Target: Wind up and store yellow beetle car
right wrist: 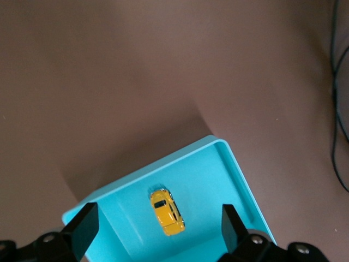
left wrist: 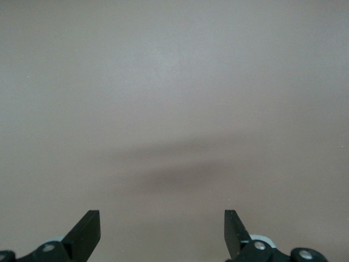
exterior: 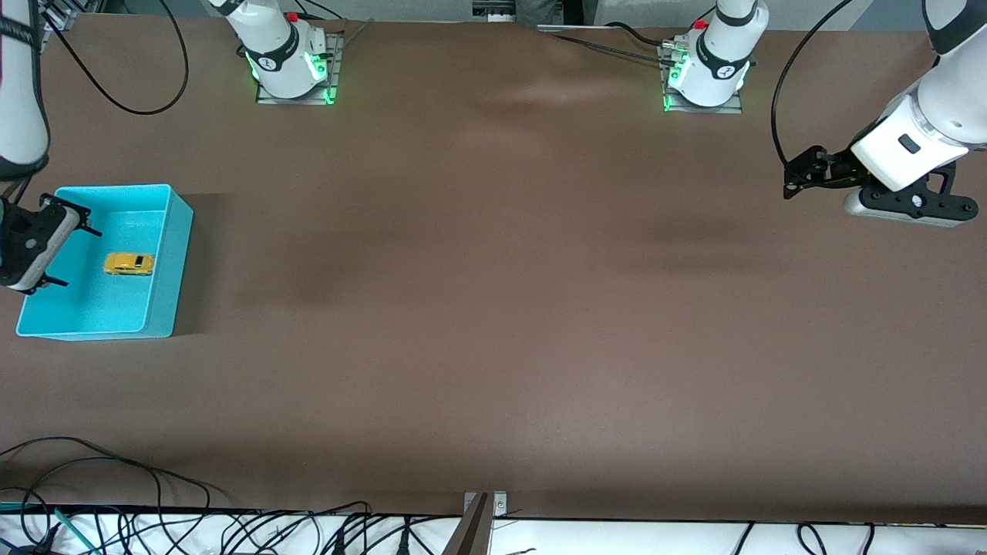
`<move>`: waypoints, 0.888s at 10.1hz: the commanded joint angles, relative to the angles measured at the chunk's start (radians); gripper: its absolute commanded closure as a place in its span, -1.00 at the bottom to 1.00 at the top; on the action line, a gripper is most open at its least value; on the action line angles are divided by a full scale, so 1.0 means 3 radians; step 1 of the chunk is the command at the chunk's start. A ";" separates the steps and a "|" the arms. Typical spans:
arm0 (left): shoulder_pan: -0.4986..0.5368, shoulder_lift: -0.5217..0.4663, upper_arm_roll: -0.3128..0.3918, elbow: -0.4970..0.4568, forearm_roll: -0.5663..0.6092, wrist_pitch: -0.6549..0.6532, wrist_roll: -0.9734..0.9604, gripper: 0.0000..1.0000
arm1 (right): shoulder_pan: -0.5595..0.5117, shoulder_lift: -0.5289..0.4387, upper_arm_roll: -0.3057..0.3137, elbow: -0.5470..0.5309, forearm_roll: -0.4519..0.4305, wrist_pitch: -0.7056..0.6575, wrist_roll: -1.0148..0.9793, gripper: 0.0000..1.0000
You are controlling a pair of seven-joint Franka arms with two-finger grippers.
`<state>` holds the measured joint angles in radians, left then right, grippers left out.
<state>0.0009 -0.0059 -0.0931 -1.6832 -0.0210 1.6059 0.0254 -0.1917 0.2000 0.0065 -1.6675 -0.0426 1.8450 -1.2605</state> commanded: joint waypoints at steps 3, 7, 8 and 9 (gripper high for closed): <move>0.0002 0.0004 0.0004 0.0058 -0.0048 -0.0061 0.0002 -1.00 | -0.0031 0.0024 0.0392 0.0521 0.0034 -0.0570 0.1830 -1.00; 0.0002 0.0004 0.0009 0.0063 -0.0048 -0.0061 0.0002 -1.00 | 0.0061 0.0024 0.0541 0.0737 0.0009 -0.0960 0.3720 -1.00; 0.0002 0.0004 0.0004 0.0063 -0.0048 -0.0061 0.0002 -1.00 | 0.0066 0.0019 0.0546 0.0737 0.0009 -0.0960 0.3843 -1.00; 0.0002 0.0004 0.0004 0.0063 -0.0048 -0.0061 0.0002 -1.00 | 0.0097 0.0019 0.0546 0.0737 0.0004 -0.0960 0.3930 -1.00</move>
<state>0.0008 -0.0059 -0.0930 -1.6831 -0.0210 1.6059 0.0254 -0.1684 0.1904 0.1673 -1.4798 -0.0426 1.5847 -0.1509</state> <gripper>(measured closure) 0.000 0.000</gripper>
